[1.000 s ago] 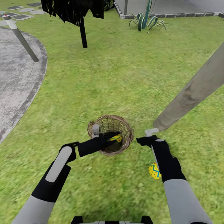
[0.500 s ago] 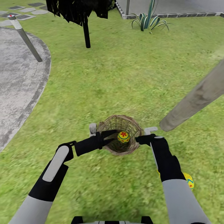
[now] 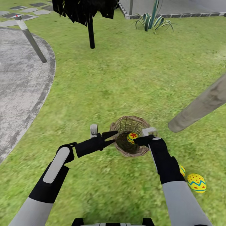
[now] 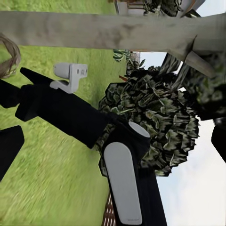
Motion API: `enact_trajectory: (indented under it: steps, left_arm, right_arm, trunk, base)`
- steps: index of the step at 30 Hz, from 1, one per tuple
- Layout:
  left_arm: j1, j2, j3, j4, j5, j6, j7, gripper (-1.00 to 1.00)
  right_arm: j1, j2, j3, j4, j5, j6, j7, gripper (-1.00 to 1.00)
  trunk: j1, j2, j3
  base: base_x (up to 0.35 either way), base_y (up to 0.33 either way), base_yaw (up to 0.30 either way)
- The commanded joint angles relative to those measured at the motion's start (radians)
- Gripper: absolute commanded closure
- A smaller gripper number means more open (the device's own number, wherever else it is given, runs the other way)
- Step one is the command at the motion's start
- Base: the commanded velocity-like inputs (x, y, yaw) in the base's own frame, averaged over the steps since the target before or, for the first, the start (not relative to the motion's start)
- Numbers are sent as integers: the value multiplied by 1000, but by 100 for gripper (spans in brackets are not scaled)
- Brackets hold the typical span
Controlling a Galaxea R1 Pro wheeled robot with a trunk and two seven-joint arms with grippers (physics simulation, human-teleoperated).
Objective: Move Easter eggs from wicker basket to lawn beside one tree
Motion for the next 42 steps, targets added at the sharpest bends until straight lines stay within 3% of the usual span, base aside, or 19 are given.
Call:
enact_trajectory:
  steps: [1, 8, 20, 34, 42]
  left_arm:
    - [-1, 1, -1, 1, -7, 1, -9, -100]
    - [-1, 1, -1, 1, -8, 0, -9, -100]
    - [-1, 2, 1, 2, -8, -2, -11, -100]
    - [-1, 2, 1, 2, -7, -1, -12, -100]
    - [0, 1, 0, 2, -6, -1, -12, -100]
  right_arm:
    - [0, 1, -1, -1, 11, 4, 9, -100]
    - [4, 1, 10, 16, 12, -1, 5, -100]
    - [4, 1, 14, 41, 12, -12, 1, -100]
    - [6, 1, 14, 41, 11, -10, 5, -100]
    - [6, 2, 14, 41, 11, -10, 5, -100]
  trunk:
    - [0, 0, -1]
    - [0, 0, -1]
    - [0, 0, 1]
    - [0, 0, 20]
    - [0, 0, 32]
  base:
    - [0, 270, 0]
    - [51, 224, 0]
    - [246, 15, -6]
    - [4, 2, -168]
    - [7, 208, -185]
